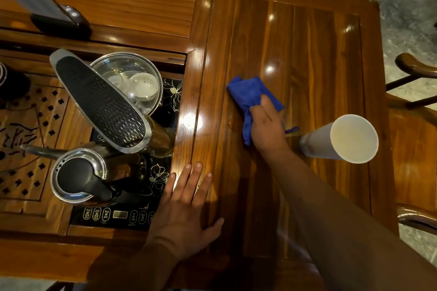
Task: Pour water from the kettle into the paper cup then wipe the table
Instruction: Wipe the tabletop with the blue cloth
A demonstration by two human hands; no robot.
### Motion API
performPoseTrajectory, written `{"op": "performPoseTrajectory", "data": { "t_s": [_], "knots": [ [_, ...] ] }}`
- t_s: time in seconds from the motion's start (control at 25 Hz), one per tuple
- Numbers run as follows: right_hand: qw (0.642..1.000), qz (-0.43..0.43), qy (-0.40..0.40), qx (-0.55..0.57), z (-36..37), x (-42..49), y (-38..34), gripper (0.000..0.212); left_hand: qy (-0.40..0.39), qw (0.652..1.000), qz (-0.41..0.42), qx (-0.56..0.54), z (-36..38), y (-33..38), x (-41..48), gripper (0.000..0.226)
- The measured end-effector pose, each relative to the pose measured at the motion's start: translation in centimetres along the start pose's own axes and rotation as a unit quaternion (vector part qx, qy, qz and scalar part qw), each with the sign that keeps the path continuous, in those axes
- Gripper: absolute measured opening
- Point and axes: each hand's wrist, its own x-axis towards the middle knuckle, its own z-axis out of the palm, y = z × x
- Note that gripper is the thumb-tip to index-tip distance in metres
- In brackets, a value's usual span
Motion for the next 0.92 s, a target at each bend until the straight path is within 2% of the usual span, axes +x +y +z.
{"op": "performPoseTrajectory", "data": {
  "t_s": [0.04, 0.12, 0.2, 0.28, 0.36, 0.4, 0.48, 0.6, 0.84, 0.92],
  "knots": [
    [1.0, -0.016, -0.022, 0.004, 0.0, 0.2, 0.2, 0.024, 0.002, 1.0, 0.001, -0.002, 0.1, 0.0, 0.0, 0.106],
    [0.993, 0.006, -0.117, 0.003, -0.5, -0.4, 0.4, 0.031, 0.003, 1.0, 0.001, -0.007, 0.1, 0.0, 0.0, 0.106],
    [0.984, -0.013, -0.174, -0.042, -0.6, -1.8, 0.3, 0.041, 0.0, 1.0, 0.001, -0.006, 0.0, 0.0, 0.1, 0.106],
    [0.978, -0.06, -0.185, -0.075, -0.7, -4.1, 0.3, 0.041, 0.003, 1.0, 0.002, -0.002, -0.2, 0.1, 0.1, 0.105],
    [0.967, -0.144, -0.179, -0.111, -0.3, -6.4, 1.6, 0.045, 0.006, 1.0, 0.003, -0.001, -0.2, 0.1, 0.0, 0.104],
    [0.962, -0.102, -0.231, -0.1, -0.9, -7.5, 1.4, 0.048, 0.007, 1.0, 0.005, 0.0, -0.2, 0.1, 0.0, 0.104],
    [0.963, -0.065, -0.246, -0.084, -1.8, -9.5, 1.6, 0.062, 0.013, 1.0, 0.008, -0.001, -0.1, 0.1, -0.1, 0.103],
    [0.969, 0.008, -0.243, -0.032, -2.6, -10.4, 1.9, 0.058, 0.023, 1.0, 0.01, -0.003, 0.0, 0.1, -0.1, 0.103],
    [0.986, 0.098, -0.129, 0.044, -1.5, -3.1, 0.3, 0.042, 0.026, 1.0, 0.012, -0.005, 0.1, 0.0, -0.2, 0.102],
    [0.987, 0.105, -0.11, 0.045, -0.1, -0.2, -0.6, 0.044, 0.02, 1.0, 0.01, -0.005, 0.1, 0.0, -0.1, 0.103]
  ]
}}
